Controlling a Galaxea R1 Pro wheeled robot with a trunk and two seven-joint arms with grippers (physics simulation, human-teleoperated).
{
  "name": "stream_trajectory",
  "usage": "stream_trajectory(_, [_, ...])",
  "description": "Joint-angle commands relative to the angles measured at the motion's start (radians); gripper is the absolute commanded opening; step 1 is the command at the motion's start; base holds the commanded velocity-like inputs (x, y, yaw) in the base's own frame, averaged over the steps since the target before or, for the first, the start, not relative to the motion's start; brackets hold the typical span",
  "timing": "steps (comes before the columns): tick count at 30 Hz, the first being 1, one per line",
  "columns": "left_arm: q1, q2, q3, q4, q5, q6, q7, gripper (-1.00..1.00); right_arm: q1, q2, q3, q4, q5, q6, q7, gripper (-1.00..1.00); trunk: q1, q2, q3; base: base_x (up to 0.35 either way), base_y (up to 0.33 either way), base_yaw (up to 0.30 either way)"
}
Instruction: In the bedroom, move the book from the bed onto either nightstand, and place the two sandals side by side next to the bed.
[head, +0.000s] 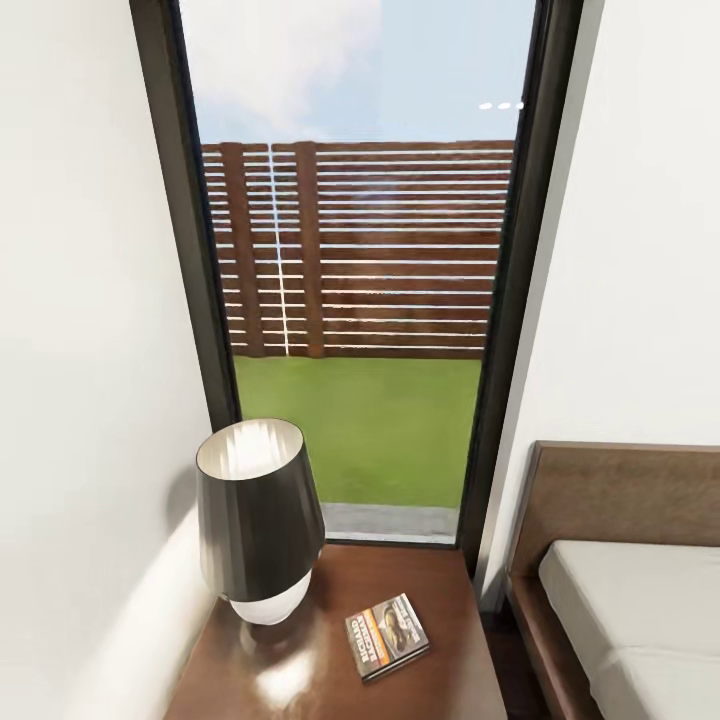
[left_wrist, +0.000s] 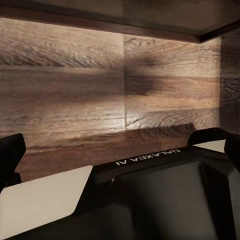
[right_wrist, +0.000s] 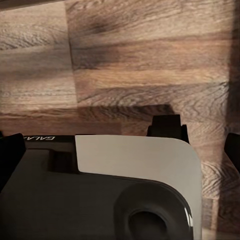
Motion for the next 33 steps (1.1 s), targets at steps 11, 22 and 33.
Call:
stream_trajectory(11, [0.000, -0.001, 0.008, -0.001, -0.010, -0.003, -0.002, 1.00, -0.001, 0.000, 0.003, 0.002, -0.010, 0.005, 0.004, 1.00, 0.000, -0.001, -0.001, 0.000, 0.000, 0.000])
stream_trajectory(22, [0.000, -0.002, 0.004, -0.001, -0.010, -0.003, -0.002, 1.00, -0.001, 0.001, 0.006, 0.002, 0.000, 0.004, 0.003, 1.00, 0.000, -0.001, -0.001, 0.000, 0.000, 0.000])
stream_trajectory(33, [0.000, -0.002, 0.003, -0.001, -0.011, -0.003, -0.002, 1.00, -0.001, 0.001, 0.006, 0.002, -0.001, 0.004, 0.003, 1.00, 0.000, -0.001, -0.001, 0.000, 0.000, 0.000])
